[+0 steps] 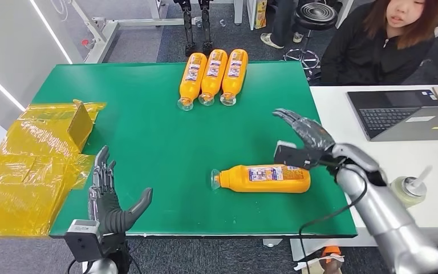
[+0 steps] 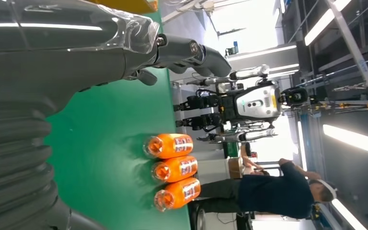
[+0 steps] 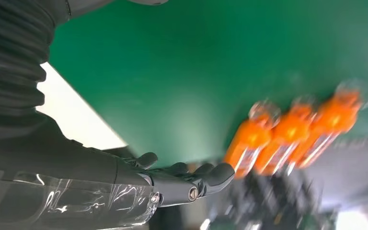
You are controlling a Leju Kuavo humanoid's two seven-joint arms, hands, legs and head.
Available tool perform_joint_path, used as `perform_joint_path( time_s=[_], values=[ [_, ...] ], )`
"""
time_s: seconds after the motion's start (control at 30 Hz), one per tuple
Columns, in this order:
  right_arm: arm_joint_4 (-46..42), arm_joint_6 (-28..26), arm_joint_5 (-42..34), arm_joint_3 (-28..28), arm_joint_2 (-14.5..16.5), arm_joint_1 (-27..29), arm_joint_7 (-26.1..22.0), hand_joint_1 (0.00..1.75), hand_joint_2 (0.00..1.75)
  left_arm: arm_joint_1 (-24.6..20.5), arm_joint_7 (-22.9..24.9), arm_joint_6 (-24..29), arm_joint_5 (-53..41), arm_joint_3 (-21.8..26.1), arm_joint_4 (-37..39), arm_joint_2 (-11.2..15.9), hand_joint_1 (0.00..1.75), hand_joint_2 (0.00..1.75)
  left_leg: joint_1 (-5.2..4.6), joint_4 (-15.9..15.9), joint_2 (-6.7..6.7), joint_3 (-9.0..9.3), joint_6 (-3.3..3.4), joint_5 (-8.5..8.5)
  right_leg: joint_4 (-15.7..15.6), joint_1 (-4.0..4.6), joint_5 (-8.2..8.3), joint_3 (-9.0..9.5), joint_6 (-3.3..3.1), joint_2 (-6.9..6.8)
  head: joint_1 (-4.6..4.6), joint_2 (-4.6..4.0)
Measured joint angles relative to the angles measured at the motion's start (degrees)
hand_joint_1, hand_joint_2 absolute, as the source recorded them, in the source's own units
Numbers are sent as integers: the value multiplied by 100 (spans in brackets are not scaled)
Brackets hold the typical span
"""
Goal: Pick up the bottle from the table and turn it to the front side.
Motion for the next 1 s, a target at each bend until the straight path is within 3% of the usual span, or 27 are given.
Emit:
perform_joint_path(
  time_s=[0.1,0.17,0.43,0.6,0.83,1.0],
  values=[
    [445,1007,-838,763,-110,-995,282,0,175,63,13,9,67,0,-25,28,0,175,1,0,-10,-3,-3,3,2,1,0,-3,0,-9,-1,0],
    [662,1359,-1326,1308,-113,-1514,510,0,175,79,35,19,115,0,-33,46,0,175,4,0,-9,-4,-3,4,3,2,0,-4,-1,-8,-1,0],
    [1222,1700,-2882,3363,175,-2861,1130,0,175,123,87,91,265,0,-43,59,0,175,8,-3,-13,-7,-7,6,8,8,-1,-9,-2,-11,0,0],
    [1453,1650,-3204,4241,366,-3133,1204,0,175,160,116,124,337,2,-56,60,0,175,8,0,-15,-6,-7,6,5,7,-1,-8,-2,-12,-1,0],
    [1725,1311,-3358,5091,363,-3098,1013,0,175,228,116,109,440,44,-102,104,0,175,6,6,-18,-5,-7,5,0,6,-1,-9,-1,-13,-1,0],
    [2147,714,-3309,5433,259,-2753,519,0,175,257,96,120,538,69,-111,143,0,175,7,7,-27,-5,-7,5,-4,7,-1,-6,-1,-20,-1,0]
  ],
)
